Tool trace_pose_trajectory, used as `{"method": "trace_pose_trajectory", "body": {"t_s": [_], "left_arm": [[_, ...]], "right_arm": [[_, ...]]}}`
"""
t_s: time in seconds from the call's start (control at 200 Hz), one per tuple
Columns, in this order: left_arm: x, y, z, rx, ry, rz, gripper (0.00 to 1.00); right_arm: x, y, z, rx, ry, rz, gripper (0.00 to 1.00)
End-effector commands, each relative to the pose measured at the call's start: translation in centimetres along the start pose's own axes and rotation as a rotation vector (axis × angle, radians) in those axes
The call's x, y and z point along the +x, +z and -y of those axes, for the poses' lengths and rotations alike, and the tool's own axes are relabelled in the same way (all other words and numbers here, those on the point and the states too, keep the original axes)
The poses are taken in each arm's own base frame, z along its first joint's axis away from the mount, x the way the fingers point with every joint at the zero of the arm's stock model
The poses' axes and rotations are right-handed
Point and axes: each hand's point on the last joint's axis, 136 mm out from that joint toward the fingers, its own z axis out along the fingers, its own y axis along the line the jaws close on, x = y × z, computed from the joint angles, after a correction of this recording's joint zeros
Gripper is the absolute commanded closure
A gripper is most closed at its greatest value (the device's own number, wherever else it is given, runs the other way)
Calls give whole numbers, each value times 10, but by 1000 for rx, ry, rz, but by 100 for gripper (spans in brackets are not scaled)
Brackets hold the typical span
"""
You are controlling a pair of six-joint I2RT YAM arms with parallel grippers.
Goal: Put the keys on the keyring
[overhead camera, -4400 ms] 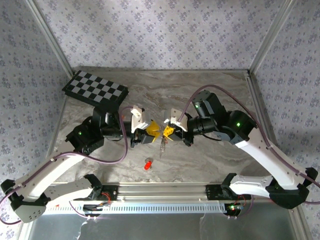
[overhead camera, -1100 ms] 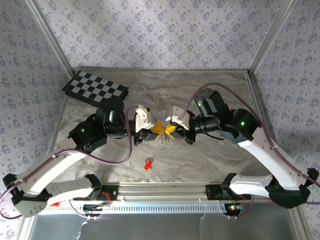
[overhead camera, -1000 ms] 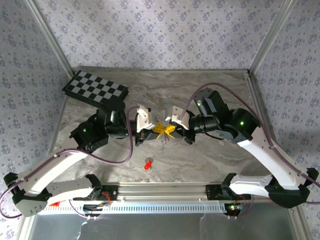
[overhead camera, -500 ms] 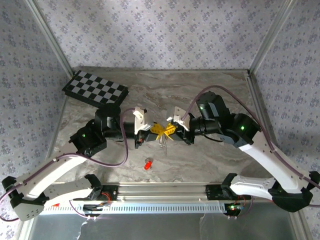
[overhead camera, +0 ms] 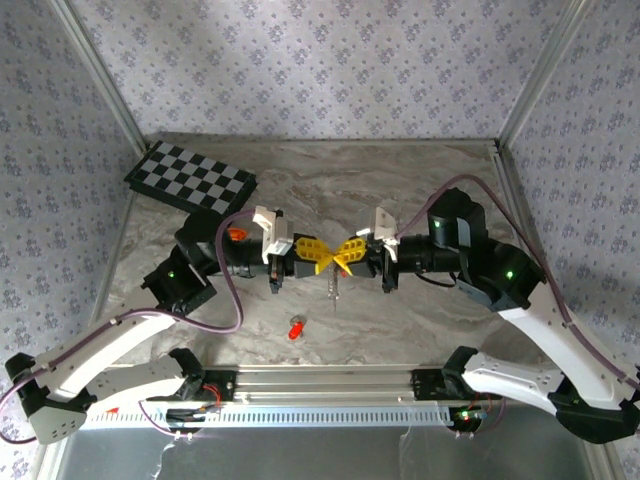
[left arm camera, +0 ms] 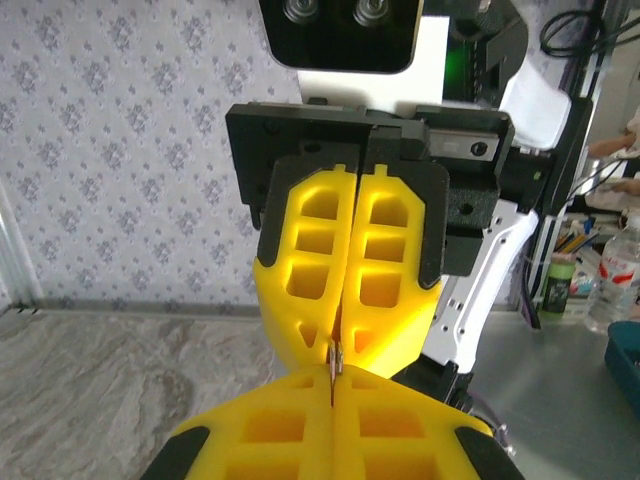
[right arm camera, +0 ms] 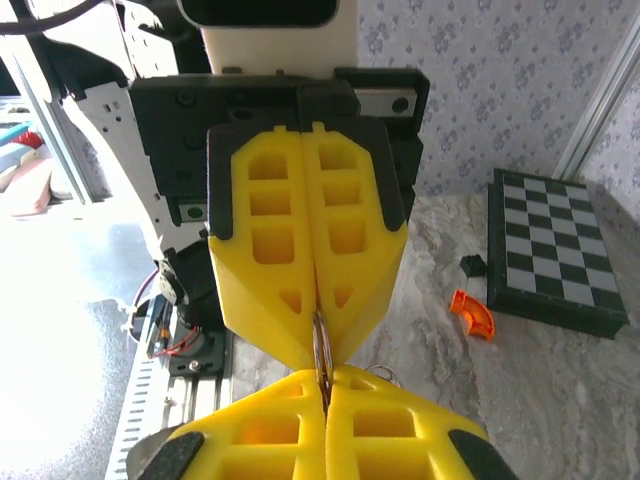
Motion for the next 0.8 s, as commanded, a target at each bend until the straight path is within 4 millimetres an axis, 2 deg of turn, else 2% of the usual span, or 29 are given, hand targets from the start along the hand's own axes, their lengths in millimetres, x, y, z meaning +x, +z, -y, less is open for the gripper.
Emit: {"method": "trace_pose_trajectory", "body": {"t_s": [0.0,0.105,0.175,0.275,0.33,0.405,0.54,0.795], "left_arm": [[-33,-1,19,89,49,129,100],[-30,1,15,58,46,119,100],[-20,2,6,-2,54,57,100],[1,-2,-16,-143,87,-119,79],[10,-7,-25,-193,111,-205,73],[19,-10,-27,-198,144,-298,73],[30,-11,-23,-148,162,-404,74],[34,-6,-21,-111,177,-420,73]], "right_arm": [[-4,4,6,12,-12,37,100],[-4,2,7,27,-13,35,100],[-4,-1,10,51,-4,23,100],[10,-3,16,83,1,-83,100],[21,-4,19,92,-5,-168,100],[32,-3,19,84,-13,-262,100],[33,-7,19,88,-43,-309,100],[33,-2,15,57,-46,-328,100]]}}
